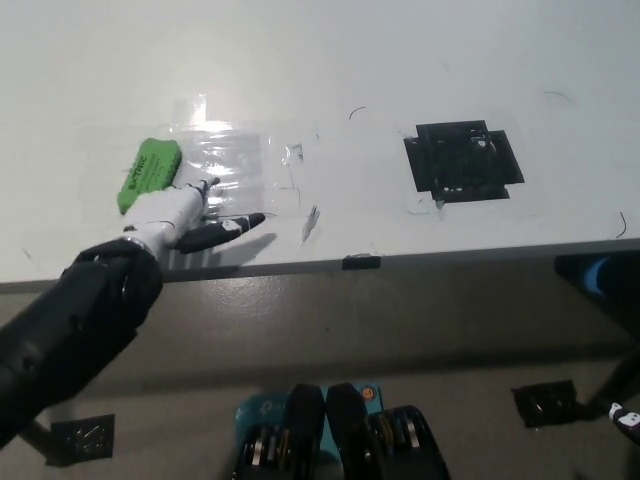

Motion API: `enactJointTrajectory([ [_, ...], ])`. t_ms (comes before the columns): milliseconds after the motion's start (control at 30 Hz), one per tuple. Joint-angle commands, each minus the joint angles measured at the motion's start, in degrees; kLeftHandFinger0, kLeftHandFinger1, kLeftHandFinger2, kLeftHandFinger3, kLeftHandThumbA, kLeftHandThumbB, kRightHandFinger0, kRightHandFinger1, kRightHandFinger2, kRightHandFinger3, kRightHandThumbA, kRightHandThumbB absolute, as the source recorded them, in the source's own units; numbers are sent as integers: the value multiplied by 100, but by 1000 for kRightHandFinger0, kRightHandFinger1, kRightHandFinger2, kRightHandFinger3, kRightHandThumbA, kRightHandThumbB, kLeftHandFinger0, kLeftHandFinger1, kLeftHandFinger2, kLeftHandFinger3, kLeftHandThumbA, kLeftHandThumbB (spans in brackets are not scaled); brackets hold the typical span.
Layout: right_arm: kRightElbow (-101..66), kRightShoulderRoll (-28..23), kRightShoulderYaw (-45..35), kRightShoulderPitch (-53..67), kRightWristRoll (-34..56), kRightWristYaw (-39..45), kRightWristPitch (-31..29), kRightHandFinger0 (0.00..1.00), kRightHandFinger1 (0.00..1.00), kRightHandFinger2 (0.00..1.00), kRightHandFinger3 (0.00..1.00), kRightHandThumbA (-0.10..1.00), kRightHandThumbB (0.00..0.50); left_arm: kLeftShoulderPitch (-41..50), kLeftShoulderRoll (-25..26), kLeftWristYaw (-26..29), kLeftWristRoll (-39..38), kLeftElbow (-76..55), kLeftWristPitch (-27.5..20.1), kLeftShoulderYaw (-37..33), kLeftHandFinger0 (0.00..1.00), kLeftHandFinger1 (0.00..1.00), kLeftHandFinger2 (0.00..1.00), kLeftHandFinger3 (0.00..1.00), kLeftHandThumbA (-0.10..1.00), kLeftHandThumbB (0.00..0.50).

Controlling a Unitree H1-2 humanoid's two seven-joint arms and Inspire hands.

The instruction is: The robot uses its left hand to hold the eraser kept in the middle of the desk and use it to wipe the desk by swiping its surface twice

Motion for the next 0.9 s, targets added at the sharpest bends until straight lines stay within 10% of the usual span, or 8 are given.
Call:
enactJointTrajectory([
  [0,-449,1,-150,169,93,-103,-10,1000,1000,1000,1000,1000,118,-2288,1261,165,3278,402,-610,-901,1000,1000,1000,1000,1000,471],
  [867,-443,-42,-173,194,104,-88,-35,1000,1000,1000,1000,1000,102,-1770,946,67,2880,-112,-1041,557,1000,1000,1000,1000,1000,459],
])
